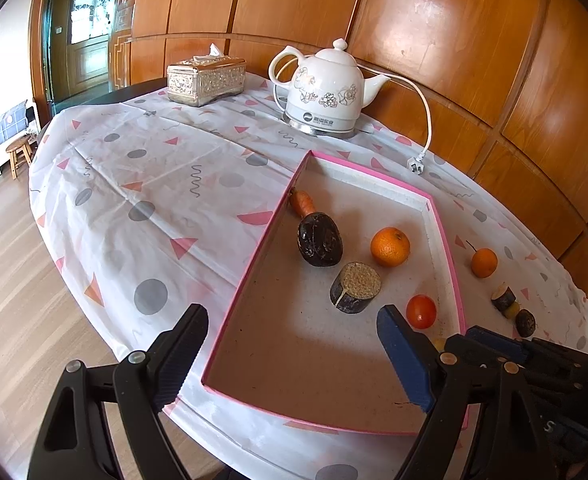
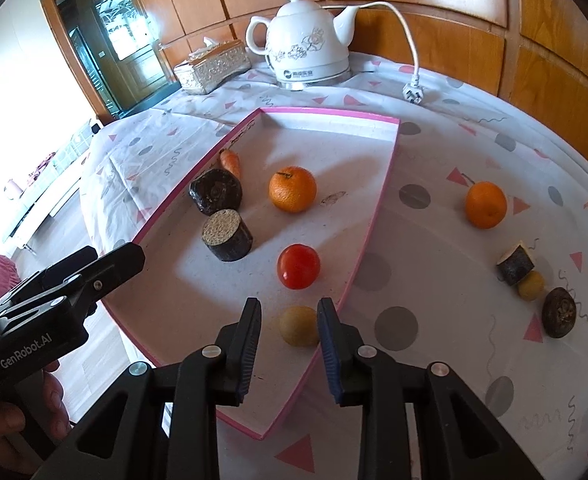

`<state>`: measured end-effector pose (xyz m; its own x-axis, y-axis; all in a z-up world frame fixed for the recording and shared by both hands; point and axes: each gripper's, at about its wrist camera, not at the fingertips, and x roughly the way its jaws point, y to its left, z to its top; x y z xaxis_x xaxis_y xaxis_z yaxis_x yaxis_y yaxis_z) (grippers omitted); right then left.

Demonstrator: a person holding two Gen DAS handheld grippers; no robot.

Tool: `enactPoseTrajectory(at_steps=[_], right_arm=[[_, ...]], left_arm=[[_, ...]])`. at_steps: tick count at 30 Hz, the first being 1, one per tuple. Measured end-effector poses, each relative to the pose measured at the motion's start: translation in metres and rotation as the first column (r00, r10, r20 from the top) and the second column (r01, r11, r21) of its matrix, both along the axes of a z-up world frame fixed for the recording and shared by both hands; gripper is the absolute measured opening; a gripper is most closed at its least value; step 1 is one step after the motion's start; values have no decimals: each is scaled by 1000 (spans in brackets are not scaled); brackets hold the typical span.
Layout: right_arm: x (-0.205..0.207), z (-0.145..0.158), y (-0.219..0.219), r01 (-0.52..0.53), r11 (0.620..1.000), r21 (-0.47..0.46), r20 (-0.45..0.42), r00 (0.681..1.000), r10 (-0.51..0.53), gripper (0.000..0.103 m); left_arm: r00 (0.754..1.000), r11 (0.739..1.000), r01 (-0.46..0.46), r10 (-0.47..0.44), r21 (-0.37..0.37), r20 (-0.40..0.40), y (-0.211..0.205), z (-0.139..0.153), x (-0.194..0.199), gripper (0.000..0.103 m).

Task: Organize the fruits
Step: 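Carry the yellow fruit with the right gripper into the tray and release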

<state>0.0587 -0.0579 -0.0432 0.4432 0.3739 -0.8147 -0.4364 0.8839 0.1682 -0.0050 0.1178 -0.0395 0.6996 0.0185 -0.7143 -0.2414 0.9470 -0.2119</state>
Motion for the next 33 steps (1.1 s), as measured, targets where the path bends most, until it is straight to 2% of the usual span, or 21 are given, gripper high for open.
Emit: enactPoseTrajectory(at_steps=[5, 8, 12, 16, 22, 26, 29, 33], right_arm=[[-12, 10, -4, 33, 999, -40, 97, 995, -29, 32], [-17, 11, -11, 106, 991, -76, 137, 986, -95, 35], [-16, 5, -26, 152, 988, -43, 96, 984, -147, 35], [-20, 4, -43, 195, 981, -15, 93, 977, -192, 35], [-22, -2, -76, 290, 957, 4, 54, 956, -289, 36], [-27, -4, -108, 371, 928, 29, 49, 927, -372, 45], [-32, -5, -134, 446, 895, 23, 52, 893, -447, 46], [-40, -11, -171, 554, 833, 2, 50, 832, -553, 46]], left_arm=[[1000, 1000, 4, -4, 3, -1, -2, 0, 1, 87], [1000, 1000, 8, -8, 5, 1, -3, 1, 0, 87], [1000, 1000, 13, -13, 11, 8, -5, 2, -1, 89], [1000, 1000, 18, -18, 12, 10, -6, 3, -1, 89], [1000, 999, 29, -29, 19, 11, -10, 4, -1, 89], [999, 999, 36, -37, 25, 8, -13, 4, -1, 89], [999, 998, 46, -47, 31, 6, -16, 3, 0, 89], [997, 997, 71, -71, 42, 5, -22, 3, 1, 89]])
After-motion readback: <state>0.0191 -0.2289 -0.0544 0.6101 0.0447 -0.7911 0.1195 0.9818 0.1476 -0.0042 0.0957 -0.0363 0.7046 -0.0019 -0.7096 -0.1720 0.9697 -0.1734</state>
